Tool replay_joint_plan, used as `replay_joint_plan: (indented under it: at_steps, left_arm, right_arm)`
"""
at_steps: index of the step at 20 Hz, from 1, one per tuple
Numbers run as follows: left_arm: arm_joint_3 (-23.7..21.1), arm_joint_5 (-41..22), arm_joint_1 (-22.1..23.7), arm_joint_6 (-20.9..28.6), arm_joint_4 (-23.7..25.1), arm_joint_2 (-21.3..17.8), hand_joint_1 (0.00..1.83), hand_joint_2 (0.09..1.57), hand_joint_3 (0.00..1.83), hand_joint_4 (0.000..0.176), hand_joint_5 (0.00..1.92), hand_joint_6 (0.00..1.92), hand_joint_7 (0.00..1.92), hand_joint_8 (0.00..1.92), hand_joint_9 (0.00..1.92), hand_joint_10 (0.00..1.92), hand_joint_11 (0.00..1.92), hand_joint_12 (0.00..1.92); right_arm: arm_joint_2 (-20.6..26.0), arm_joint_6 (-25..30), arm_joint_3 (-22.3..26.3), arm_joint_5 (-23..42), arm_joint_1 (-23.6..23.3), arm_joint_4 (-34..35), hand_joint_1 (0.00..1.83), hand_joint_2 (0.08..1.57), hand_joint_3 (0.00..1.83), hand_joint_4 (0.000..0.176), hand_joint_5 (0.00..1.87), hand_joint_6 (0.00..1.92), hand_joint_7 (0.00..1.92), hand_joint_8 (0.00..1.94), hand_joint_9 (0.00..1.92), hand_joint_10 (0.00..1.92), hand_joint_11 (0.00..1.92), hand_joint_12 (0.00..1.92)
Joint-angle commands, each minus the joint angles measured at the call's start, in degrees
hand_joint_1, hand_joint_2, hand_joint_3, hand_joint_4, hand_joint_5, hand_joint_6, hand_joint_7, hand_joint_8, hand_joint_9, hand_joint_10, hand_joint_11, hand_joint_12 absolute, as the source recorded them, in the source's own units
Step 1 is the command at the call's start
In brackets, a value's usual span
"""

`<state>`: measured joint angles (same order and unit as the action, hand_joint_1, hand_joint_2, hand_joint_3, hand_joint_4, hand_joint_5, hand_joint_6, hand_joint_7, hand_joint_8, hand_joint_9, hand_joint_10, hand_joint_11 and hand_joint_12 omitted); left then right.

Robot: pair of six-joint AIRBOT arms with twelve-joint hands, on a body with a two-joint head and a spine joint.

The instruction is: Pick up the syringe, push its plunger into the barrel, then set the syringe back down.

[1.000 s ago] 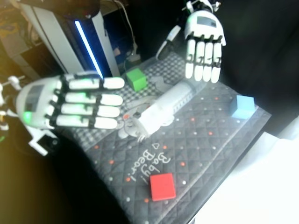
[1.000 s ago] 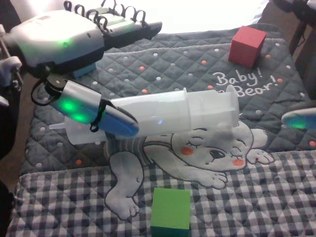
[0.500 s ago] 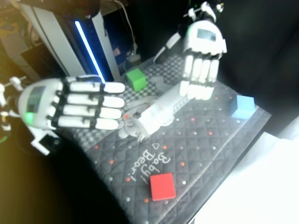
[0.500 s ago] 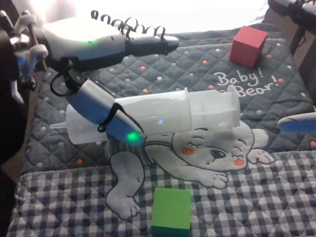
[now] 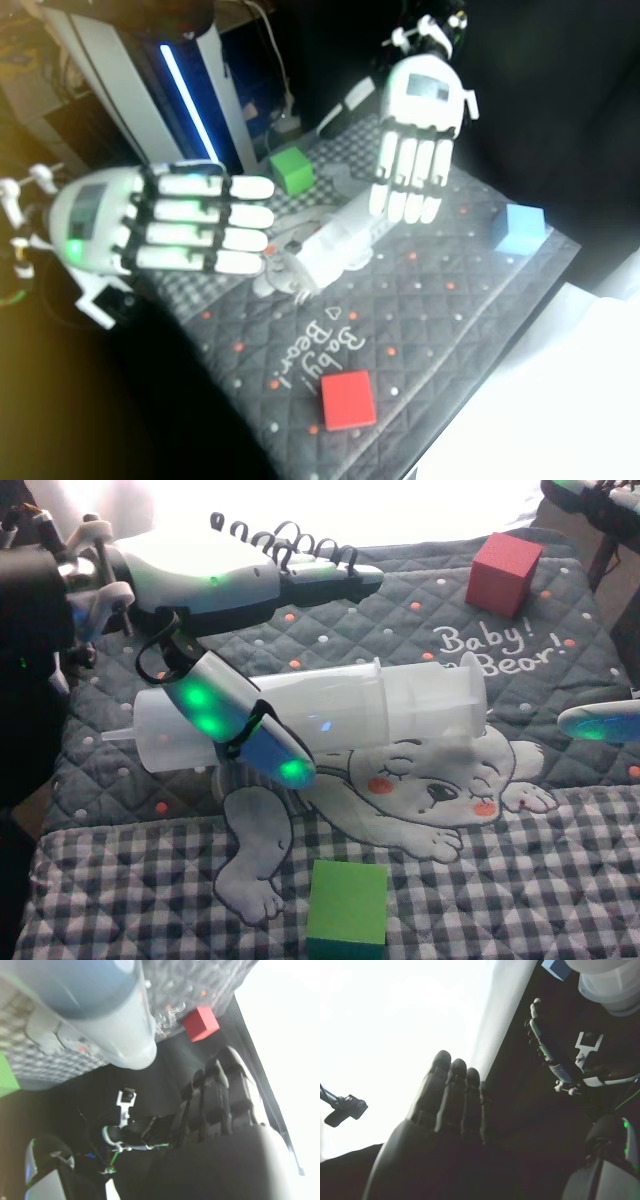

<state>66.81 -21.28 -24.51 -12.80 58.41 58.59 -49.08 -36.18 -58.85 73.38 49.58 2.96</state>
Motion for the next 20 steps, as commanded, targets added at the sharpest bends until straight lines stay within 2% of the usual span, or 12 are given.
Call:
replay_joint_plan:
  at_steps: [1,3,4,5,6,9,11,14,15,16,17,20]
  left_arm:
    - [0.40,-3.32,0.60,0.51,-1.82,0.60,0.45,0.60,0.00,0.000,0.03,0.00,0.11,0.00,0.16,0.00,0.00,0.63]
    - [1.68,-3.00,-0.21,0.51,-2.58,2.29,0.51,0.58,0.00,0.005,0.03,0.00,0.11,0.00,0.14,0.00,0.00,0.56]
    - [2.07,-2.88,-0.52,0.51,-2.77,2.74,0.51,0.58,0.00,0.014,0.03,0.00,0.11,0.00,0.15,0.00,0.00,0.60]
    - [2.51,-2.54,-0.87,0.51,-2.82,3.31,0.52,0.59,0.00,0.009,0.03,0.00,0.11,0.00,0.17,0.00,0.00,0.70]
    - [2.68,-2.31,-1.06,0.51,-2.84,3.59,0.48,0.60,0.00,0.000,0.05,0.00,0.14,0.00,0.21,0.00,0.00,0.82]
    - [3.75,-1.50,-1.90,0.51,-3.05,5.18,0.47,0.60,0.00,0.000,0.05,0.00,0.15,0.00,0.24,0.00,0.00,0.90]
    - [4.46,-0.88,-2.36,0.51,-2.88,6.16,0.47,0.61,0.00,0.000,0.05,0.00,0.15,0.01,0.24,0.01,0.00,0.92]
    - [5.32,0.13,-3.12,0.52,-2.42,7.21,0.50,0.63,0.00,0.000,0.06,0.00,0.19,0.01,0.28,0.01,0.00,1.01]
    - [5.49,0.35,-3.28,0.54,-2.37,7.34,0.50,0.63,0.00,0.000,0.06,0.00,0.19,0.01,0.29,0.01,0.00,1.02]
    - [5.61,0.69,-3.44,0.57,-2.03,7.47,0.53,0.63,0.00,0.000,0.06,0.00,0.20,0.01,0.30,0.01,0.00,1.01]
    - [5.65,1.01,-3.46,0.58,-1.66,7.57,0.53,0.63,0.00,0.000,0.06,0.00,0.20,0.00,0.29,0.01,0.00,0.99]
    - [5.99,1.83,-3.56,0.58,-0.99,8.00,0.52,0.63,0.00,0.000,0.08,0.00,0.22,0.00,0.34,0.01,0.00,1.07]
  right_arm:
    - [0.02,0.26,-0.22,7.32,-0.23,1.19,0.57,0.77,0.00,0.018,0.13,0.00,0.17,0.00,0.19,0.00,0.18,0.06]
    - [0.03,0.26,-0.03,7.32,0.09,1.47,0.56,0.75,0.00,0.024,0.12,0.00,0.15,0.00,0.18,0.00,0.16,0.05]
    - [0.03,0.27,-0.03,7.32,0.14,1.54,0.56,0.73,0.00,0.037,0.12,0.00,0.14,0.00,0.17,0.00,0.16,0.05]
    - [0.02,0.27,-0.02,7.31,0.16,1.59,0.56,0.74,0.00,0.023,0.12,0.00,0.15,0.00,0.17,0.00,0.16,0.05]
    - [0.02,0.27,0.00,7.31,0.17,1.60,0.55,0.74,0.00,0.027,0.14,0.01,0.16,0.01,0.19,0.01,0.18,0.06]
    - [0.01,0.27,0.10,7.32,0.18,1.68,0.54,0.73,0.00,0.036,0.13,0.00,0.17,0.01,0.20,0.01,0.19,0.06]
    - [-0.06,0.27,0.12,7.33,0.19,1.72,0.54,0.69,0.00,0.055,0.13,0.00,0.15,0.00,0.20,0.01,0.18,0.05]
    - [-0.09,0.27,0.19,7.57,0.19,1.73,0.54,0.68,0.00,0.065,0.13,0.00,0.15,0.00,0.20,0.00,0.18,0.05]
    - [-0.09,0.27,0.24,7.64,0.19,1.73,0.54,0.67,0.00,0.066,0.14,0.00,0.15,0.00,0.20,0.00,0.18,0.05]
    - [-0.07,0.27,0.28,7.69,0.19,1.73,0.55,0.69,0.00,0.042,0.12,0.00,0.15,0.00,0.18,0.00,0.17,0.04]
    - [-0.07,0.27,0.28,7.72,0.19,1.73,0.55,0.69,0.00,0.038,0.12,0.00,0.16,0.01,0.18,0.00,0.18,0.05]
    - [-0.07,0.27,0.28,7.86,0.19,1.73,0.56,0.68,0.00,0.046,0.12,0.00,0.14,0.00,0.17,0.00,0.17,0.04]
